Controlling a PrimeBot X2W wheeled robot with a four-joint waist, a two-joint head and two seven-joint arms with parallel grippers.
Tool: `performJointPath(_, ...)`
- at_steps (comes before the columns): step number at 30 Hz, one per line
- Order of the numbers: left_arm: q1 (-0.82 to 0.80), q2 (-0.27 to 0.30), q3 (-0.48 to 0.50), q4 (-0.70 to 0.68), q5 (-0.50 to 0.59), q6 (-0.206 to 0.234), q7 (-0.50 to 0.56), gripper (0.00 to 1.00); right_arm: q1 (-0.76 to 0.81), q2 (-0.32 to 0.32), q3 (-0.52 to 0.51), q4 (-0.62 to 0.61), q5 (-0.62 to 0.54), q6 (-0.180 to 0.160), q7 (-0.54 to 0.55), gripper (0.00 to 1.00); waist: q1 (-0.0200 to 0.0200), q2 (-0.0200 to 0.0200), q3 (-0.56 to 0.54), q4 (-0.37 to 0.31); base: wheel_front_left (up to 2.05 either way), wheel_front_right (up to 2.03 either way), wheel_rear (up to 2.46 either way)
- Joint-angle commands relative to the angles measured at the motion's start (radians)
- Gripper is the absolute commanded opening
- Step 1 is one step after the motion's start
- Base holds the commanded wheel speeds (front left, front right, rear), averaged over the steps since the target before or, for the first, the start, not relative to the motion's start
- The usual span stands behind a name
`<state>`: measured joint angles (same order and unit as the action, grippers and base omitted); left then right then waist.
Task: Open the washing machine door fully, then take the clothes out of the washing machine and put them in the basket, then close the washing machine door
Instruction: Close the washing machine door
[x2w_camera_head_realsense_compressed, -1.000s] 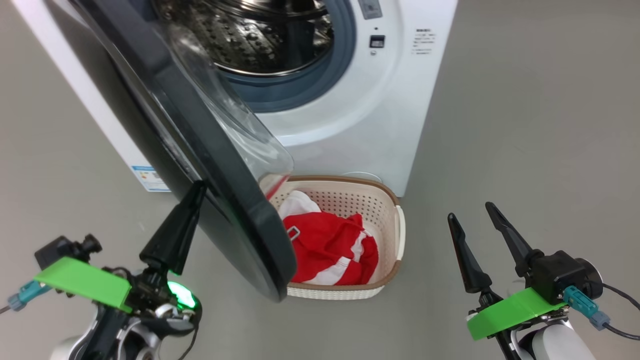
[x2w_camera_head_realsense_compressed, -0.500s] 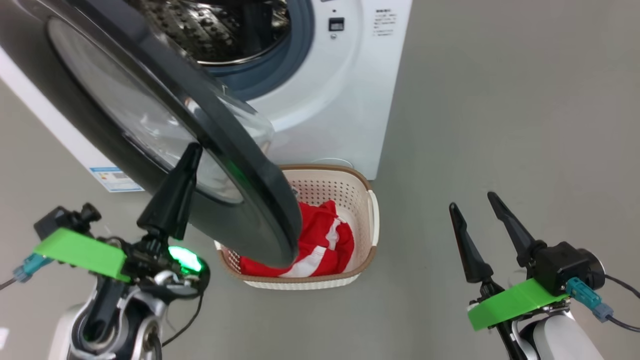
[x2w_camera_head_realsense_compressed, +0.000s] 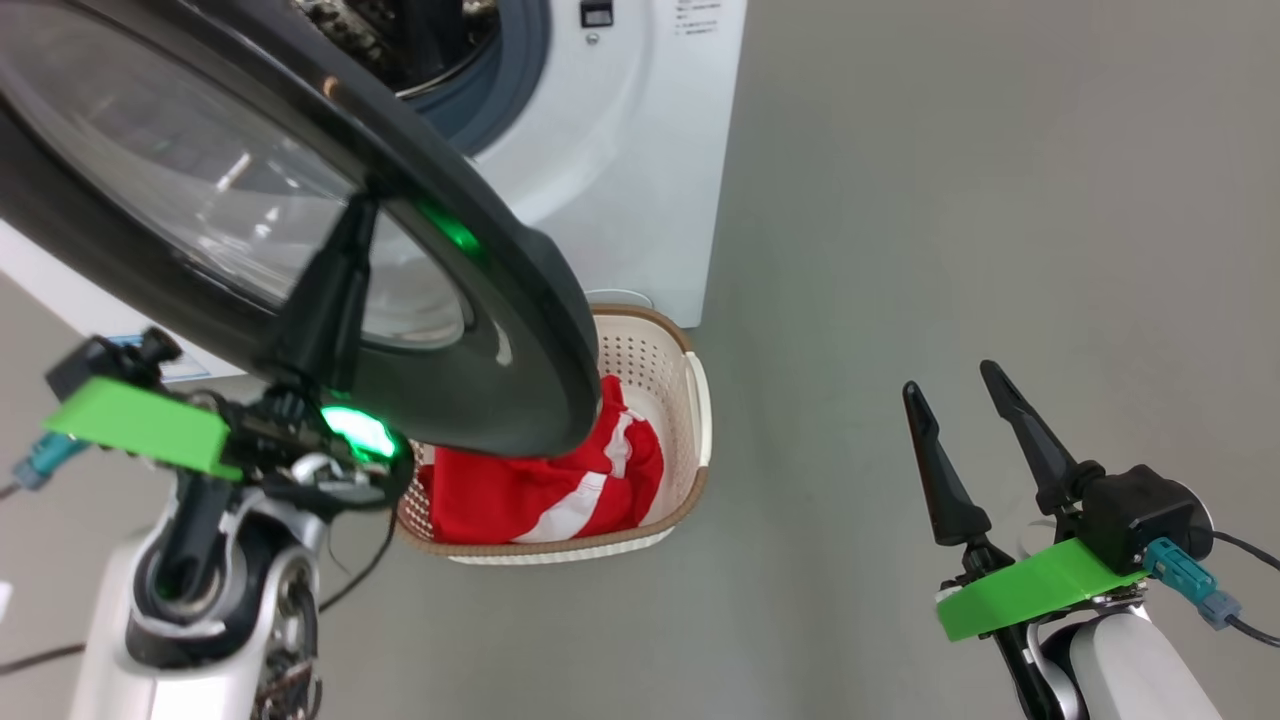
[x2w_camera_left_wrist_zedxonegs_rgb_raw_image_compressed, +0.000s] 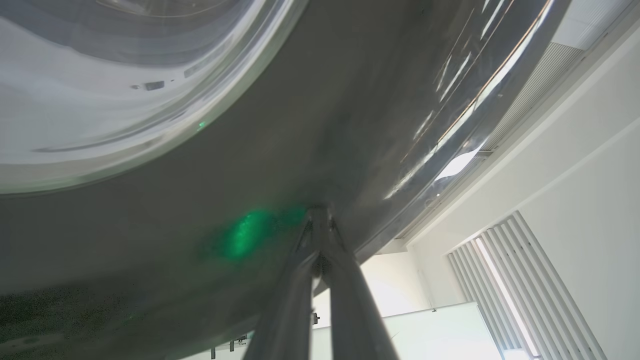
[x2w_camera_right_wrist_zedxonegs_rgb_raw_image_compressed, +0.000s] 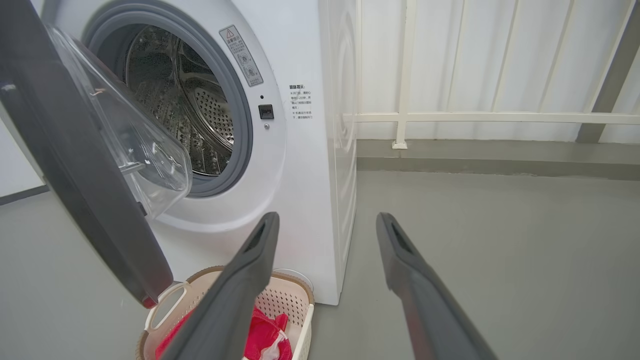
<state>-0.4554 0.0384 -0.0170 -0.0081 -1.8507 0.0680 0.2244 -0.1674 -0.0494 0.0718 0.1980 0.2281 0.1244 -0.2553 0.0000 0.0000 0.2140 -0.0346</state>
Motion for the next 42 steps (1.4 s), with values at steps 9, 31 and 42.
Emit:
performJointPath(9, -0.140, 0.012, 0.030, 0.039, 0.002, -0.040, -0.045, 0.00, -0.038, -0.001, 0.014, -0.044, 0.014, 0.006, -0.006, 1.00, 0.0000, 0.0000, 0.048, -0.041, 0.00, 0.00, 0.00)
performJointPath(31, -0.445, 0.016, -0.014, 0.277, 0.039, -0.093, -0.090, 0.00, -0.071, -0.001, 0.017, -0.062, 0.011, 0.006, -0.006, 1.00, 0.0000, 0.0000, 0.163, -0.066, 0.00, 0.00, 0.00)
performJointPath(42, -0.547, 0.031, -0.007, 0.402, 0.064, -0.127, -0.092, 0.00, -0.093, -0.001, 0.023, -0.067, 0.008, 0.006, -0.006, 1.00, 0.0000, 0.0000, 0.205, -0.069, 0.00, 0.00, 0.00)
